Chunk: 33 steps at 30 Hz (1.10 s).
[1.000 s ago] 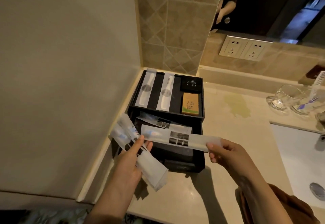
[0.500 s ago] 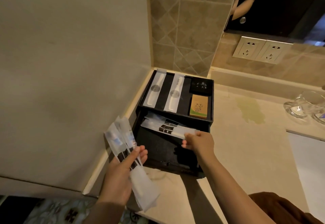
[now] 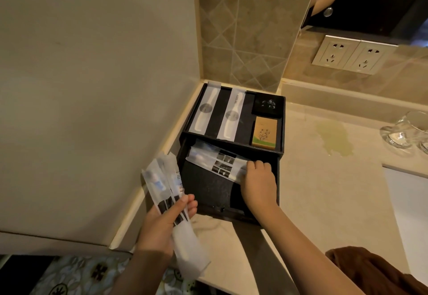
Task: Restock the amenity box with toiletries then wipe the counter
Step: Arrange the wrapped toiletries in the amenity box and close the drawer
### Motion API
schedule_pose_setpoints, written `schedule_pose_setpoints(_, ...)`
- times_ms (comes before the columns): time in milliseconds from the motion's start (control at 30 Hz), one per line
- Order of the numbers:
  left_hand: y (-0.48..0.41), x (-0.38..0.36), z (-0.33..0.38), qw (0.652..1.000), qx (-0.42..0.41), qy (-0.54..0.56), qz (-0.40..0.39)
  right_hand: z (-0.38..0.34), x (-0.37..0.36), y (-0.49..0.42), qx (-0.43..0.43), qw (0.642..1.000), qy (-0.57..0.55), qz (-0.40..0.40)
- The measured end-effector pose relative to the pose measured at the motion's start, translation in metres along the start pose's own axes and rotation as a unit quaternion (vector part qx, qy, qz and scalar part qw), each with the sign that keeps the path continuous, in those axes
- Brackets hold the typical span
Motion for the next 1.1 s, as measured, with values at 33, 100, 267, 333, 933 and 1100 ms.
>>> schedule_pose_setpoints(33, 0.000, -0.001, 0.000, 1.000, -0.002, -0.003, 0.001, -0.007, -0.004, 0.001, 0.036, 0.999, -0.002, -0.001)
schedule_pose_setpoints(100, 0.000, -0.003, -0.001, 1.000, -0.002, -0.011, 0.003, -0.016, -0.018, 0.002, 0.085, 0.996, -0.013, -0.034)
schedule_pose_setpoints(267, 0.001, -0.003, -0.002, 1.000, -0.006, -0.018, 0.005, -0.013, -0.033, -0.008, 0.105, 0.989, 0.014, -0.105)
schedule_pose_setpoints(333, 0.001, 0.000, -0.004, 1.000, -0.003, -0.015, 0.007, -0.011, -0.031, -0.011, 0.108, 0.988, 0.022, -0.105)
schedule_pose_setpoints(933, -0.009, 0.009, -0.009, 1.000, 0.008, -0.024, 0.009, -0.017, -0.015, -0.025, 0.113, 0.992, 0.049, -0.034)
schedule_pose_setpoints(1100, -0.011, 0.008, -0.009, 1.000, 0.007, -0.029, 0.005, -0.021, -0.016, -0.030, 0.120, 0.991, 0.060, -0.027)
Point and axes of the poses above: each hand's wrist, its own y-axis away from the middle knuckle, its own x-axis out of the back of the hand, z = x × y, the point moved 9 cm from there along -y, towards the middle knuckle, and after that the axes turned 8 degrees about x, right-handed, at the moved point
